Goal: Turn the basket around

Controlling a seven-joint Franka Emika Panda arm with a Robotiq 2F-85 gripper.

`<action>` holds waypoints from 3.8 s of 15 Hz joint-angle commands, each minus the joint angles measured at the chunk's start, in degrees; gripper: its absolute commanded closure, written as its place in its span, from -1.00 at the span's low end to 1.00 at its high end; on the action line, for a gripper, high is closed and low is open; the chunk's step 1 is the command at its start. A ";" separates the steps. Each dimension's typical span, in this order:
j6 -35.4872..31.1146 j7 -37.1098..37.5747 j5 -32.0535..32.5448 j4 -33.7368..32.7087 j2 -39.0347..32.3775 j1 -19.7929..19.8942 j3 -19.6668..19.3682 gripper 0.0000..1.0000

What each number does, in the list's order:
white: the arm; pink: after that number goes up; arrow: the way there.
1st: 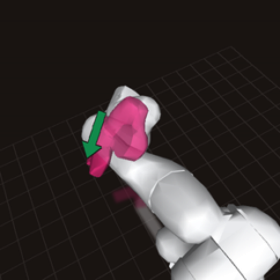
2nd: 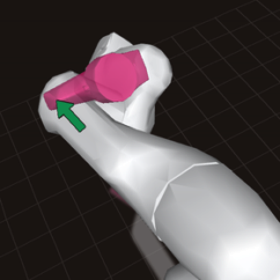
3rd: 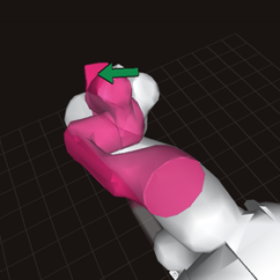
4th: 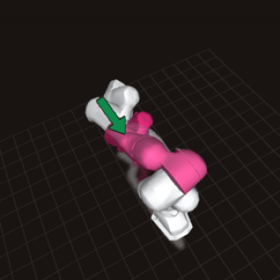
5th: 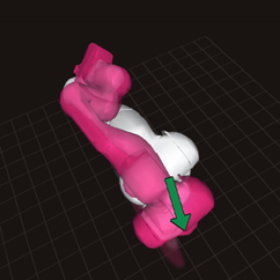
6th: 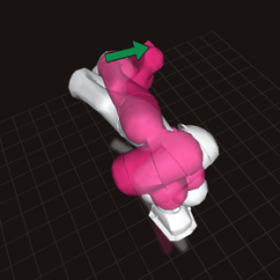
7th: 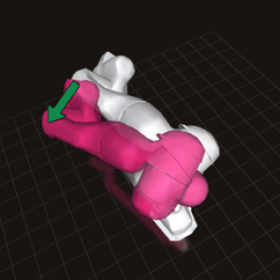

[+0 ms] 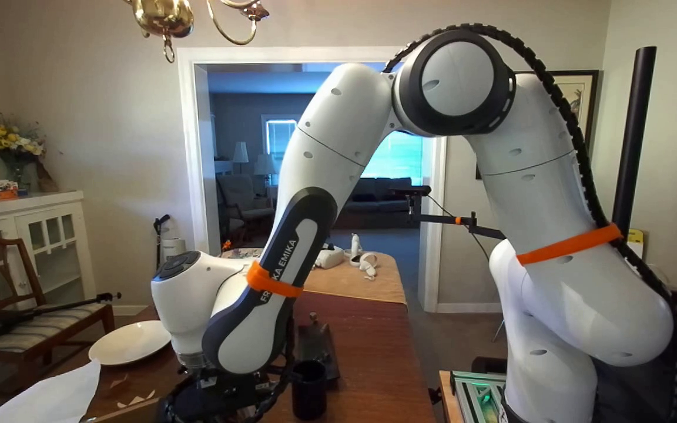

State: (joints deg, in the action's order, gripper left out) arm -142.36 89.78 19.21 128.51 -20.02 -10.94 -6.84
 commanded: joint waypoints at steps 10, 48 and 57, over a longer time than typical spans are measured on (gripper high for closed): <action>0.89 -0.63 2.74 -3.10 -2.56 -1.02 0.19 0.34; 2.35 -16.00 -6.48 0.43 3.00 1.08 -1.27 -1.00; 0.00 -1.48 -3.50 -1.55 -0.69 -0.07 -0.60 -0.67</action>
State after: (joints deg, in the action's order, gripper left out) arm -141.43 83.78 14.33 128.01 -18.72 -10.23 -7.21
